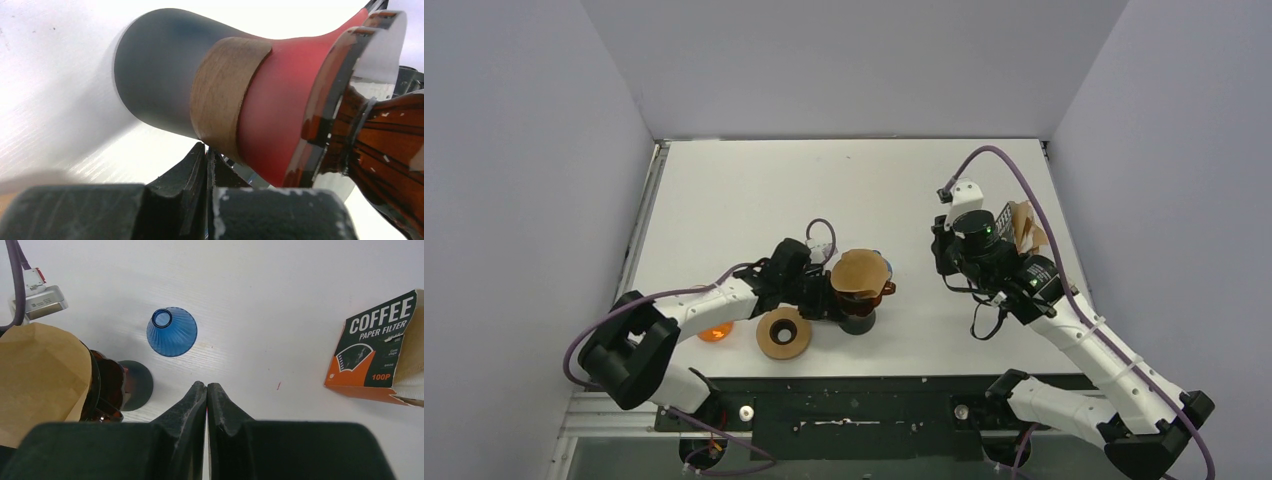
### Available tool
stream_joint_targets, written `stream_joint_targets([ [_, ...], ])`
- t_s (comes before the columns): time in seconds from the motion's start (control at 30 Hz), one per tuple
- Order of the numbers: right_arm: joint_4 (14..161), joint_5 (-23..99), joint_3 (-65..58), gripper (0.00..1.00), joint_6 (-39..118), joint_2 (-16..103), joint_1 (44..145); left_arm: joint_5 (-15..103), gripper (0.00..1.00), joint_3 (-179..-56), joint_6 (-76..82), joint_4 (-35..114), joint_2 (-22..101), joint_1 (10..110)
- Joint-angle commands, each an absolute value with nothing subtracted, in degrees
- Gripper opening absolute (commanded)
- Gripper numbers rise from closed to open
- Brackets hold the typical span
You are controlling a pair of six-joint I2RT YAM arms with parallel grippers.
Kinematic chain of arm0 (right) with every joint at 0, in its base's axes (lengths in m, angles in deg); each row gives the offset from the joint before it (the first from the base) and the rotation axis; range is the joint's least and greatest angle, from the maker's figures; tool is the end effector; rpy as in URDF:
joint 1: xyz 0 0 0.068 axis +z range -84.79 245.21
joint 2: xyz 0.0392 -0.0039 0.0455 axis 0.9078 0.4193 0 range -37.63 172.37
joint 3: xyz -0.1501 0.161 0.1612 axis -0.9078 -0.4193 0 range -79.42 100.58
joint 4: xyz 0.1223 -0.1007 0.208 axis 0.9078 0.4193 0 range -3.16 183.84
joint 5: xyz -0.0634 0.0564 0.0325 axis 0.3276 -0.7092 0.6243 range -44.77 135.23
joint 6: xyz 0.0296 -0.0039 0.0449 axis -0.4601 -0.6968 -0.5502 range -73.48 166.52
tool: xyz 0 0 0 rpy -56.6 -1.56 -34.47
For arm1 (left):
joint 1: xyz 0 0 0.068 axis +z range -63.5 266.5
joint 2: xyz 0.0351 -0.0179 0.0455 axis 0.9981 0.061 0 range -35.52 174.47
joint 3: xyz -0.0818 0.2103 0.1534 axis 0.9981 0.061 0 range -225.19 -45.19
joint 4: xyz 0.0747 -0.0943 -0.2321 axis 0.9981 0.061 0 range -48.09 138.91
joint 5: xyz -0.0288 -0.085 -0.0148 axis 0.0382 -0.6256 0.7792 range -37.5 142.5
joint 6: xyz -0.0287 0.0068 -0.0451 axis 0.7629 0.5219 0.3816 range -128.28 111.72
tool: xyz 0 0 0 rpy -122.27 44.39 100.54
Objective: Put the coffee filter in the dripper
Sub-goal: Move the coffee server to the center of the board.
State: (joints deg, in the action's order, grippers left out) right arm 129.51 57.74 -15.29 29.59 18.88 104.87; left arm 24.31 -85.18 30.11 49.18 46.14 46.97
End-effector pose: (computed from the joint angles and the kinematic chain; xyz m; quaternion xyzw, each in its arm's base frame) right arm 0.1574 0.1206 0.3632 -0.1245 0.8746 0.1322 0.4496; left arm 0.2004 -0.1872 0.1772 0.0945 0.9074 -0.3912 0.1210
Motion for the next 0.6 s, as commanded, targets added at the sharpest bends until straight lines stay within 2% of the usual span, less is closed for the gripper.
stream_joint_targets([
  [0.0, 126.8, 56.4, -15.6, 0.06, 31.3, 16.7, 103.7, 20.4, 0.0, -87.5, 31.9, 42.7, 48.2, 47.4],
  [0.37, 127.1, 56.7, -17.1, 0.09, 31.3, 13.6, 102.6, 19.9, 0.0, -89.3, 37.8, 32.2, 53.9, 45.1],
  [0.57, 128.4, 56.9, -17.2, 0.1, 31.1, 11.4, 102.6, 20.3, 0.0, -89.5, 45.2, 21.4, 58.8, 43.2],
])
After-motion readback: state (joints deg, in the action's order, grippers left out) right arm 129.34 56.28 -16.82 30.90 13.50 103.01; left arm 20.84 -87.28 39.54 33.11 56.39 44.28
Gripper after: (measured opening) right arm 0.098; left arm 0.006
